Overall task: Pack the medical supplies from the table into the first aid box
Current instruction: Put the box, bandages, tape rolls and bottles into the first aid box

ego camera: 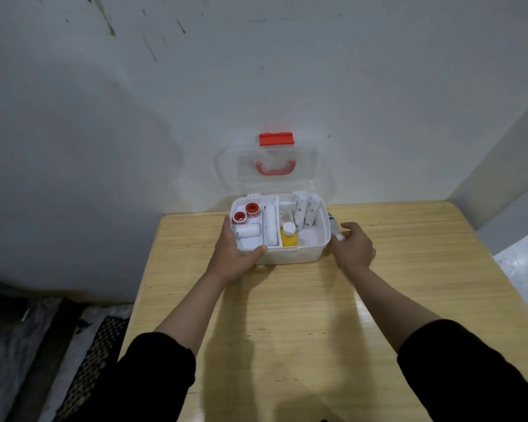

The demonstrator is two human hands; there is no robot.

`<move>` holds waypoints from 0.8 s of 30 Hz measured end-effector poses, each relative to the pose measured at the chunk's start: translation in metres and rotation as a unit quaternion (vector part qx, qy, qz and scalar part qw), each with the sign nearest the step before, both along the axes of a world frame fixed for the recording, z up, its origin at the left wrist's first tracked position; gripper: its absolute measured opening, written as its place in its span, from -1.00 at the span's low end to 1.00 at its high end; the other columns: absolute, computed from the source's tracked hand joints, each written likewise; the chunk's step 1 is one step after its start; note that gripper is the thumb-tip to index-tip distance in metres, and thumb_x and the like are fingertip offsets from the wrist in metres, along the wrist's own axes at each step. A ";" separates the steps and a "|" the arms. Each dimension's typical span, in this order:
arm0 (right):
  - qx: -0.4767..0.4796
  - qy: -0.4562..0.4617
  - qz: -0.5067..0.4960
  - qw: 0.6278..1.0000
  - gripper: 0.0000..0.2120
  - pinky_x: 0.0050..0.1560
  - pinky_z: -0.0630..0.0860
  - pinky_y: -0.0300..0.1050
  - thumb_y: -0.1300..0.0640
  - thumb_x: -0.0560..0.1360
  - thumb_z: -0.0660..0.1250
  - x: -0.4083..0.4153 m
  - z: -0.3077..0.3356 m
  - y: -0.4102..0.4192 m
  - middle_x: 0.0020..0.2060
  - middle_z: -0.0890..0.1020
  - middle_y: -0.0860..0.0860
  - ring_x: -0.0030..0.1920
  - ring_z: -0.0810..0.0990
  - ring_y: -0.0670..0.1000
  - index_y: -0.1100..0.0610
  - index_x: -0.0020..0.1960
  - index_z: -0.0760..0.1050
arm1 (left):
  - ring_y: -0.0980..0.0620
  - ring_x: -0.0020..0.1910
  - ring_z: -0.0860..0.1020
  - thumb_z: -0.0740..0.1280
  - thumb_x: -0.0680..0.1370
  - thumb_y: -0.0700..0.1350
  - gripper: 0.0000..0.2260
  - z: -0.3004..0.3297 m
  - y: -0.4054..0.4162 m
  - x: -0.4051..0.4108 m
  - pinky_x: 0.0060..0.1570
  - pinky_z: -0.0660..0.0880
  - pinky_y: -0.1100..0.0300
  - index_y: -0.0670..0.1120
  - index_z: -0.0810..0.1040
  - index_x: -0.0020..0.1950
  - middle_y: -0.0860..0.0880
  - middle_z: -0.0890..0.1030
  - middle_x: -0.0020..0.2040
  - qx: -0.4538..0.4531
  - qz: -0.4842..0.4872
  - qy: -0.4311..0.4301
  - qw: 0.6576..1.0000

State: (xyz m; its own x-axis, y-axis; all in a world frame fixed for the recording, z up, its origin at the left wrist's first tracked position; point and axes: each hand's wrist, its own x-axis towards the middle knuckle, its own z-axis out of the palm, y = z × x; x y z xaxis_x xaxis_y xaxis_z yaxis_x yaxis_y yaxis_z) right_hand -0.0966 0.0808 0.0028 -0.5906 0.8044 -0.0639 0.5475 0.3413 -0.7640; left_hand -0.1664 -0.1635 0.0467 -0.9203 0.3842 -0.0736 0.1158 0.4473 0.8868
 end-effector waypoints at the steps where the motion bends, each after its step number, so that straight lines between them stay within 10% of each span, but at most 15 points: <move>1: 0.000 0.005 -0.003 1.000 -0.70 0.14 0.36 0.04 0.04 0.41 0.38 -0.001 -0.001 0.000 -0.07 0.67 0.03 0.00 0.60 0.12 0.08 0.12 0.53 | 0.21 0.22 0.34 0.52 0.38 0.03 -0.14 -0.001 0.000 0.000 0.16 0.36 0.27 0.06 0.04 0.50 0.24 0.28 0.28 -0.005 0.001 -0.002 1.000; 11: 0.025 0.160 -0.037 0.986 -0.79 -0.09 0.39 -0.18 0.19 0.41 0.39 0.013 0.044 0.022 -0.16 0.61 0.09 -0.09 0.60 0.13 0.24 0.01 0.55 | 0.34 0.11 0.38 0.53 0.38 -0.01 -0.19 -0.006 -0.001 -0.001 -0.01 0.33 0.49 0.15 0.07 0.44 0.43 0.28 0.14 0.012 0.005 0.005 1.000; 17: 0.091 0.269 0.027 0.958 -0.76 -0.21 0.44 -0.50 0.17 0.44 0.42 0.021 0.105 0.020 -0.10 0.58 -0.02 -0.21 0.53 -0.20 0.19 0.07 0.52 | 0.18 0.24 0.43 0.54 0.32 0.08 -0.21 -0.011 -0.002 -0.003 0.19 0.47 0.15 0.23 0.12 0.39 0.24 0.38 0.26 0.016 0.004 0.002 1.000; 24: 0.205 0.207 0.242 0.926 -0.82 -0.19 0.57 -0.14 0.18 0.42 0.44 0.006 0.122 -0.011 -0.17 0.64 0.03 -0.27 0.57 -0.03 0.18 0.00 0.56 | 0.16 0.21 0.46 0.55 0.30 0.09 -0.22 -0.010 -0.002 -0.004 0.15 0.50 0.13 0.21 0.16 0.37 0.21 0.41 0.24 0.015 0.006 0.008 1.000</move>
State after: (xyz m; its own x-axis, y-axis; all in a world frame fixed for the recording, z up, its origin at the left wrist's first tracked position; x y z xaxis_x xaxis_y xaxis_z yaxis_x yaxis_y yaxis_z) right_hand -0.0906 0.0694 0.1253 -0.7937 0.3463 0.5002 -0.0552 0.7778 -0.6260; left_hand -0.1706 -0.1655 0.0363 -0.9255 0.3757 -0.0475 0.1252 0.4220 0.8979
